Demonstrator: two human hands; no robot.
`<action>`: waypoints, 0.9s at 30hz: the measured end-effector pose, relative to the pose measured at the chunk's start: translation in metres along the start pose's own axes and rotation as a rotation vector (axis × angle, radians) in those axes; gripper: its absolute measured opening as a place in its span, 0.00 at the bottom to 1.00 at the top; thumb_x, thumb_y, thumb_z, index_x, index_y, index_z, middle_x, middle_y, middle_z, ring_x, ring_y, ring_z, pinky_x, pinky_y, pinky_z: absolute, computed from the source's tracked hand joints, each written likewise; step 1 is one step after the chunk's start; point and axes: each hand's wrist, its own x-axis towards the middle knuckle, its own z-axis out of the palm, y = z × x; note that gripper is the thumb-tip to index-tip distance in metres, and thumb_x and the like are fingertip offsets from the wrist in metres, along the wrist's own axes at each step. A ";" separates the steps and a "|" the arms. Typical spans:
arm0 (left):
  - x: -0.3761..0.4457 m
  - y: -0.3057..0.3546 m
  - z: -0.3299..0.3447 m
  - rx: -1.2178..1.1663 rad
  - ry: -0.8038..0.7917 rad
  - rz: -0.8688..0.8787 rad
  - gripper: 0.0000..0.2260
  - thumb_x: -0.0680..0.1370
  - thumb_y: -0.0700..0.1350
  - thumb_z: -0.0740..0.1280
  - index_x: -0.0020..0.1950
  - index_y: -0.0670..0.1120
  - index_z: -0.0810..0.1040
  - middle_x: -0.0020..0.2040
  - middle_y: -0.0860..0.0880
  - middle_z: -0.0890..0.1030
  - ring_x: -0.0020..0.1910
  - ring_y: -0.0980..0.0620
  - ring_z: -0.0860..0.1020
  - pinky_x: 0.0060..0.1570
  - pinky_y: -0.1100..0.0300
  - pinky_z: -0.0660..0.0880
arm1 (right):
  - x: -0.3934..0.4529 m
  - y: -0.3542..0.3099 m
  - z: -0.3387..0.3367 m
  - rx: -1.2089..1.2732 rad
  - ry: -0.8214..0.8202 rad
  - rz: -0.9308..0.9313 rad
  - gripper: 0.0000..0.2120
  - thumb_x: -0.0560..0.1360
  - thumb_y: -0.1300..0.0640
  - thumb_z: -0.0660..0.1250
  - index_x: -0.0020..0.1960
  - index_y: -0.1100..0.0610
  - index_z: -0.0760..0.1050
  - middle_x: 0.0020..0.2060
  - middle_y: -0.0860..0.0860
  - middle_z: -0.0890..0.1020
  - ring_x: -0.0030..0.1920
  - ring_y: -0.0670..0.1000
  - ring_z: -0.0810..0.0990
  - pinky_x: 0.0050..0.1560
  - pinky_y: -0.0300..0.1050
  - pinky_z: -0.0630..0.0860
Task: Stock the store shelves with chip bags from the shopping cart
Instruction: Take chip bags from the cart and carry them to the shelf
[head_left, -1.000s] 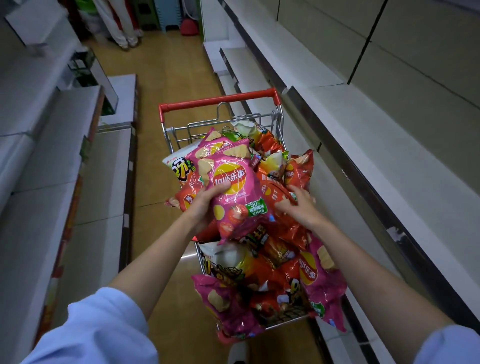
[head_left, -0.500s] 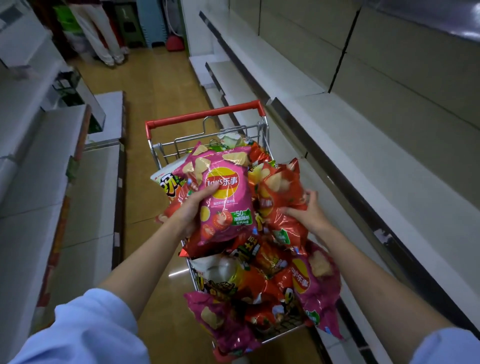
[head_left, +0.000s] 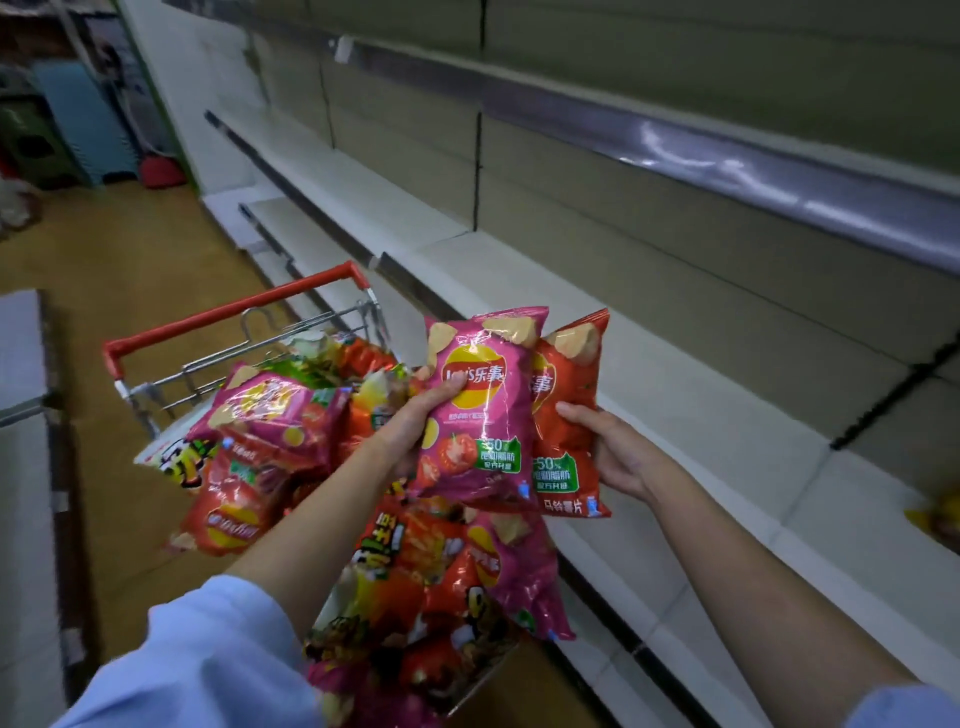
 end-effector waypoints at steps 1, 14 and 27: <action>0.005 -0.001 0.010 0.016 -0.030 -0.005 0.46 0.41 0.60 0.83 0.55 0.45 0.76 0.42 0.45 0.85 0.38 0.48 0.84 0.37 0.55 0.81 | -0.009 -0.002 -0.007 -0.023 0.035 -0.009 0.50 0.46 0.42 0.84 0.65 0.52 0.72 0.56 0.55 0.83 0.56 0.56 0.82 0.57 0.55 0.78; 0.017 -0.020 0.142 0.205 -0.309 -0.070 0.42 0.51 0.59 0.81 0.60 0.46 0.73 0.45 0.46 0.85 0.42 0.48 0.85 0.40 0.54 0.82 | -0.144 0.001 -0.098 -0.043 0.507 -0.137 0.44 0.58 0.53 0.79 0.69 0.52 0.62 0.56 0.54 0.81 0.52 0.57 0.83 0.50 0.54 0.81; 0.001 -0.064 0.238 0.375 -0.414 -0.011 0.23 0.67 0.50 0.72 0.59 0.46 0.74 0.48 0.45 0.85 0.46 0.46 0.83 0.46 0.52 0.81 | -0.283 0.033 -0.156 0.035 0.721 -0.206 0.24 0.70 0.58 0.74 0.61 0.47 0.68 0.52 0.52 0.82 0.51 0.55 0.83 0.47 0.51 0.80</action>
